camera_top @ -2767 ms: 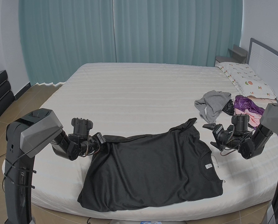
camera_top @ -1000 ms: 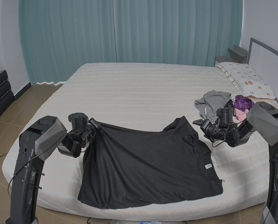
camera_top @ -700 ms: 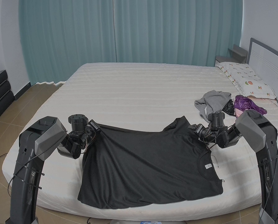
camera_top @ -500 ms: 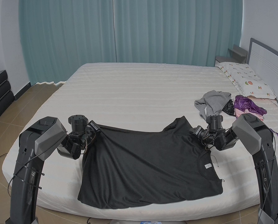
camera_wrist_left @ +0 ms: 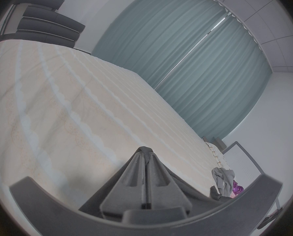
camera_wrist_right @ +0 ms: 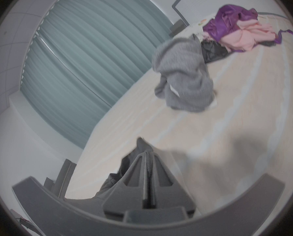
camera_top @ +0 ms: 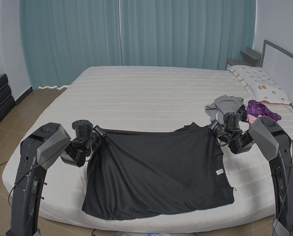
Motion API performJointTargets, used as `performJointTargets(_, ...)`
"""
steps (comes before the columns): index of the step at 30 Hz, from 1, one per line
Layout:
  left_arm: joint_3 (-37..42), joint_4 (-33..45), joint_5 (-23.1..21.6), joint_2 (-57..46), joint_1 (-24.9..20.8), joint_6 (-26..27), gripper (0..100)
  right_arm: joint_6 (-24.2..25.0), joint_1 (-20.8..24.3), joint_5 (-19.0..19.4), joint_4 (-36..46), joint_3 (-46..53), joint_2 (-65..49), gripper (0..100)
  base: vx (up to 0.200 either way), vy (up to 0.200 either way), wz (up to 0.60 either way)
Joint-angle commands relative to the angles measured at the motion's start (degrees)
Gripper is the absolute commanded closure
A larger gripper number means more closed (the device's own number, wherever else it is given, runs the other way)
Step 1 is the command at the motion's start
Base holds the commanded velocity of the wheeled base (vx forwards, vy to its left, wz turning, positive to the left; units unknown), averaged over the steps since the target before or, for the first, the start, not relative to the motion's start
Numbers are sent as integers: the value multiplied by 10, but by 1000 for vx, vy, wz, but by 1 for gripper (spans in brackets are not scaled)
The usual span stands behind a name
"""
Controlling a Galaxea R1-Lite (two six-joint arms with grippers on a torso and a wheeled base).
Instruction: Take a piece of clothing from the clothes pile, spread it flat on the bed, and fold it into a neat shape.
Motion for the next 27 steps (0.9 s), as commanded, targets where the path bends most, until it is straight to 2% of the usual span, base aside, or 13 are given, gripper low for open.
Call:
performJointTargets(1, -26, 0, 2, 7, 1, 0, 100, 0, -10, -18, -26, -26, -18, 100, 0, 0, 0)
performJointTargets(5, -48, 0, 20, 18, 5, 0, 100, -4, -11, -54, -30, -59, 4, 100, 0, 0, 0)
performJointTargets(13, -63, 6, 22, 30, 1, 16, 100, -32, 0, -64, -29, -66, 45, 100, 0, 0, 0)
performJointTargets(14, -62, 6, 21, 30, 0, 18, 100, -32, 0, -66, -26, -65, 47, 0, 0, 0, 0)
performJointTargets(15, -60, 6, 21, 31, -1, 19, 100, -33, 0, -66, -25, -65, 48, 0, 0, 0, 0)
performJointTargets(16, -60, 6, 21, 31, -1, 19, 0, -33, 0, -66, -25, -65, 48, 0, 0, 0, 0)
performJointTargets(21, -57, 6, 20, 31, -5, 21, 0, -32, 4, -66, -27, -40, 35, 0, 0, 0, 0)
performJointTargets(25, -29, 3, 26, 17, -4, 20, 0, -20, 0, -51, -30, 57, -50, 0, 0, 0, 0)
performJointTargets(27, 6, 0, 25, -14, -3, 15, 0, -4, -2, -26, -32, 131, -102, 0, 0, 0, 0)
